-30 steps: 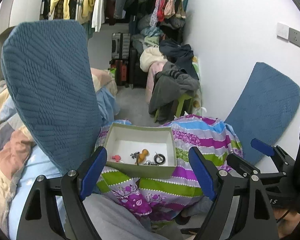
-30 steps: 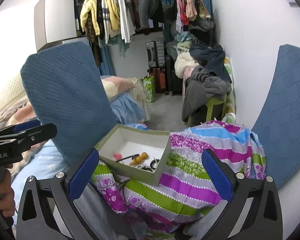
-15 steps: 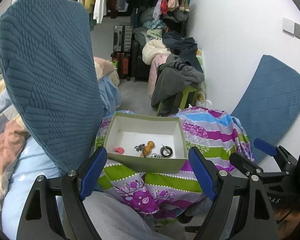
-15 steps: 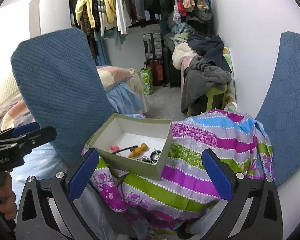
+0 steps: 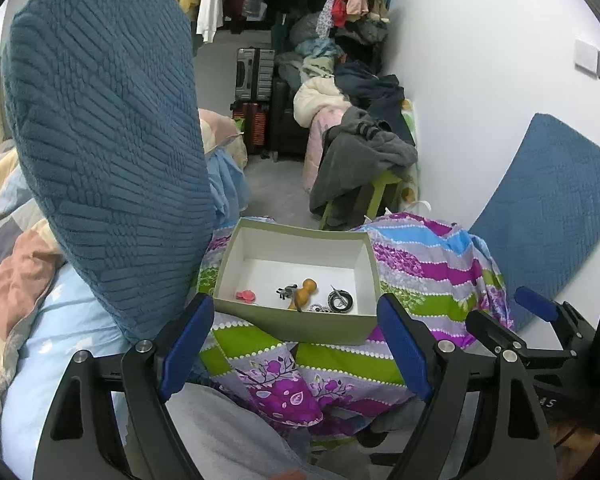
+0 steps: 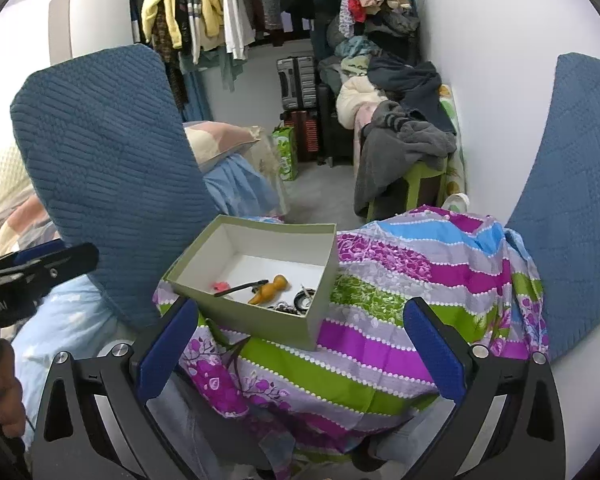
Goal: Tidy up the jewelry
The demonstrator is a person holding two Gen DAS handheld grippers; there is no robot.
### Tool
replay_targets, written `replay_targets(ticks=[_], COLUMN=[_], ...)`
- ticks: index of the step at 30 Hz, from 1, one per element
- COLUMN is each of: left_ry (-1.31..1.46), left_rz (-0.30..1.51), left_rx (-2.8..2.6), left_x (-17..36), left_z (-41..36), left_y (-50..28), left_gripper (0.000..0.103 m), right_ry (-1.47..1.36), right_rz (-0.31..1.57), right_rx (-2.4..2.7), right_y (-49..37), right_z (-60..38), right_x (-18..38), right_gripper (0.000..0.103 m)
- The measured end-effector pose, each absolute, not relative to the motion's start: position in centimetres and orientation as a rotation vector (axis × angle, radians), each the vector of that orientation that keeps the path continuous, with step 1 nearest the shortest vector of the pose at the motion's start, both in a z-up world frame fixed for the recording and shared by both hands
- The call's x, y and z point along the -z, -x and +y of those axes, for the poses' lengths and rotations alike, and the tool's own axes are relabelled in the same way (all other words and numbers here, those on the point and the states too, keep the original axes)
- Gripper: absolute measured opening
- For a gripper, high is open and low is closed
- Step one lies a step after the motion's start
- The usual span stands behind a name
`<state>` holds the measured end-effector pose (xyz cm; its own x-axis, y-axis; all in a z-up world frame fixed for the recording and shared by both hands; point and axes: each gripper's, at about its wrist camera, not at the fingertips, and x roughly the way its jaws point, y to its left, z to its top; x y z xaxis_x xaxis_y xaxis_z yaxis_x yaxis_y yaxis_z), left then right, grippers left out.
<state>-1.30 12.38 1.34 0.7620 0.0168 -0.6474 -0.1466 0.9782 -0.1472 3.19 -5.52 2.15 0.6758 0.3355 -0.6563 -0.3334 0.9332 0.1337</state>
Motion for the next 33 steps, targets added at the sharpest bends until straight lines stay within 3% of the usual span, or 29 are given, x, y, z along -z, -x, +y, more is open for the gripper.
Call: replay_targets(ticks=[33], left_ry=[0.171], left_rz=[0.721], left_rx=[-0.091], left_x=[-0.9], left_z=[12.1], left_y=[1.5], left_gripper=[0.084], right_ry=[-0.002], right_rz=[0.707], right_rx=[-0.345], right_y=[-2.8], right_z=[-6.1], right_x=[-2.9], right_gripper=[0.103])
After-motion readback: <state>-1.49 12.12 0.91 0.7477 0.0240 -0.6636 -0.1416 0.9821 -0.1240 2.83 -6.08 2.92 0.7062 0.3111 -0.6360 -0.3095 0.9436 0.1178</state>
